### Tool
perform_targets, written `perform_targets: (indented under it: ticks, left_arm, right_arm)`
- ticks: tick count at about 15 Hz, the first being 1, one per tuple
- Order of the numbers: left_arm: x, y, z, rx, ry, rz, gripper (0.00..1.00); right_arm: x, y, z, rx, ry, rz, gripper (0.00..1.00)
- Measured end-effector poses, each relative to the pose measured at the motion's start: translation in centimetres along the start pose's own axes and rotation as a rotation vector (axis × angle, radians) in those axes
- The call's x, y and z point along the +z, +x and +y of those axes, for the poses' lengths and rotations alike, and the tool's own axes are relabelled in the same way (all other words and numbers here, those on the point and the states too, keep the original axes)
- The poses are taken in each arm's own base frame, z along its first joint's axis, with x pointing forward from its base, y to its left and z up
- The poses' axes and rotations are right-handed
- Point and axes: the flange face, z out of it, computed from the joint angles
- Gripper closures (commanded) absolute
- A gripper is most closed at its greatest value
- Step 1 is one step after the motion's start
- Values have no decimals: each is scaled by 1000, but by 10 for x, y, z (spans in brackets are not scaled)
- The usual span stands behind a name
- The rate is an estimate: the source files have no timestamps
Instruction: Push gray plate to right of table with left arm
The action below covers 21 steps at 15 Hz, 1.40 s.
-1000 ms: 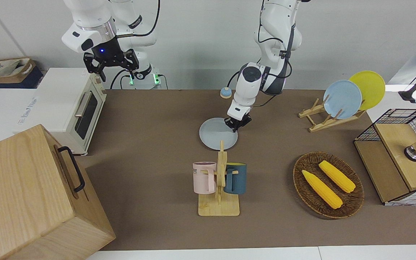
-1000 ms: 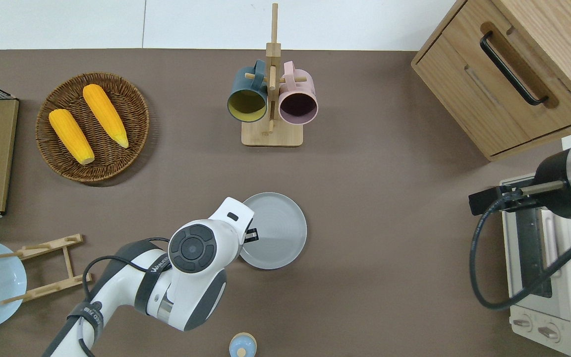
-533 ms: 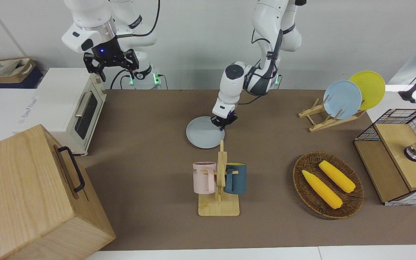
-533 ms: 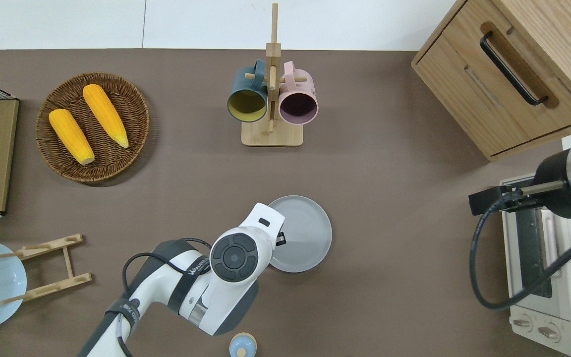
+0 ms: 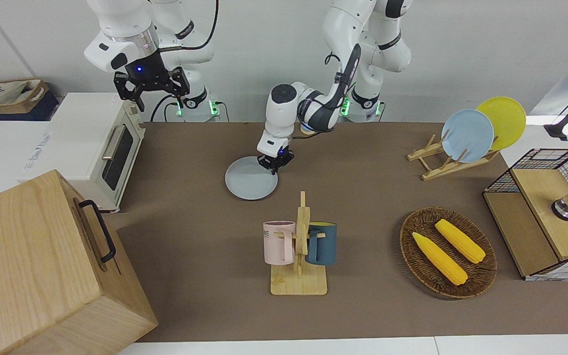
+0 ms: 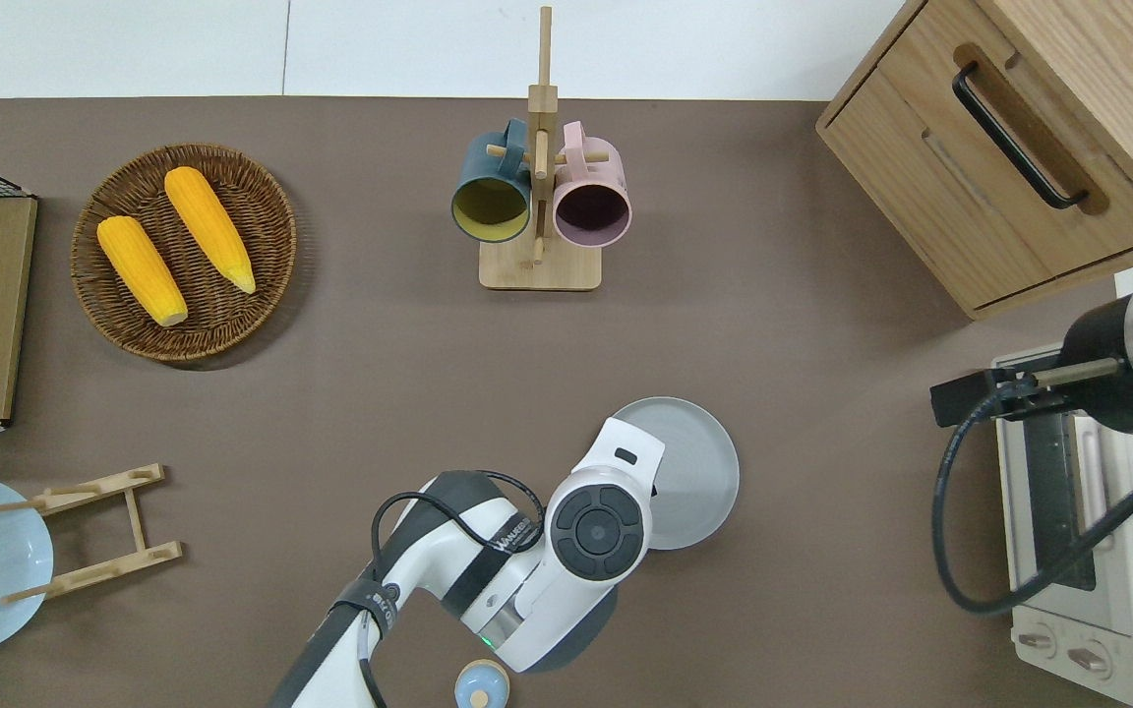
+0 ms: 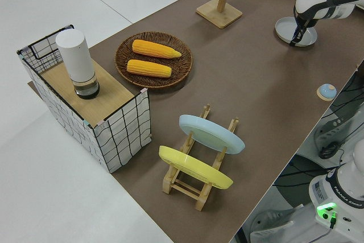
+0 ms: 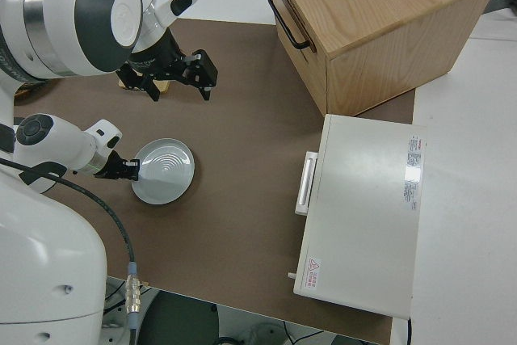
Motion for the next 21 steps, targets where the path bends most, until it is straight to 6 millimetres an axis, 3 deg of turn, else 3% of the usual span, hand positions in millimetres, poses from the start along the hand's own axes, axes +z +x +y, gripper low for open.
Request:
perform_targets:
  ticks: [1, 2, 4, 7, 11, 14, 18, 19, 21]
  left_arm:
    - [1, -2, 5, 1, 7, 4, 779]
    - [1, -3, 8, 1, 11, 5, 306]
    - [6, -2, 10, 0, 25, -3, 48]
    - [3, 4, 13, 2, 71, -24, 11]
    - [-33, 33, 11, 9, 100, -27, 9]
    - [-83, 73, -18, 48, 108, -25, 9]
    - [-188, 156, -79, 96, 110, -27, 13]
    - [-199, 170, -91, 100, 108, -25, 11]
    - [-218, 210, -140, 120, 115, -41, 9]
  right_arm:
    - [0, 0, 0, 0, 0, 0, 17]
    - [0, 0, 0, 0, 0, 0, 17]
    - [0, 0, 0, 0, 0, 0, 17]
    - [0, 0, 0, 0, 0, 0, 17]
    - [0, 0, 0, 0, 0, 0, 17]
    - [0, 0, 0, 0, 0, 0, 17]
    - [0, 0, 0, 0, 0, 0, 17]
    - [0, 0, 0, 0, 0, 0, 17]
    - [0, 0, 0, 0, 0, 0, 17]
